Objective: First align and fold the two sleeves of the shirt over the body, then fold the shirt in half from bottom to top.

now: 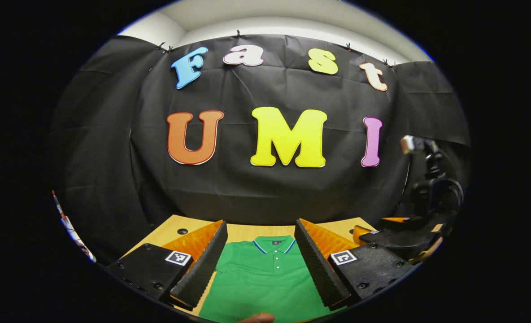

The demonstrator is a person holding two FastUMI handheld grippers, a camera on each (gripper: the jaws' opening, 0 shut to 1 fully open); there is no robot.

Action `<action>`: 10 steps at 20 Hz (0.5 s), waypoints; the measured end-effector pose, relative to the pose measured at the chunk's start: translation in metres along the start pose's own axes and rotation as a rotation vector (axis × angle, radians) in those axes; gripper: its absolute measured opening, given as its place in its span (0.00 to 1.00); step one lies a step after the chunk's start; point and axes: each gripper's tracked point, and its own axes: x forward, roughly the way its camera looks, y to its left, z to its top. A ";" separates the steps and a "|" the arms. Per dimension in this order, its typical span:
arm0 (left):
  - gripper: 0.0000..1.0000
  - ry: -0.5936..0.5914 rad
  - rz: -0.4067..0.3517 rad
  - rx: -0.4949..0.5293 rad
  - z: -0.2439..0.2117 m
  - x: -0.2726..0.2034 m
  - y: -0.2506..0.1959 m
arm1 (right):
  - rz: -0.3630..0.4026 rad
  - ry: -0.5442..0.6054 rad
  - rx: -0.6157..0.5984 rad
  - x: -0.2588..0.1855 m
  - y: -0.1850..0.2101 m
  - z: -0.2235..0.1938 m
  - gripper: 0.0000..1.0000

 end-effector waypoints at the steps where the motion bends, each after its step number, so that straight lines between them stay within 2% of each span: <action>1: 0.97 0.007 0.005 -0.011 -0.002 0.000 0.001 | -0.011 0.027 0.004 0.015 -0.003 -0.006 0.96; 5: 0.97 0.046 0.025 -0.026 -0.012 -0.004 0.008 | -0.036 0.117 0.025 0.078 -0.017 -0.031 0.94; 10: 0.97 0.101 0.123 0.013 -0.028 -0.007 0.026 | -0.079 0.278 0.060 0.148 -0.038 -0.088 0.96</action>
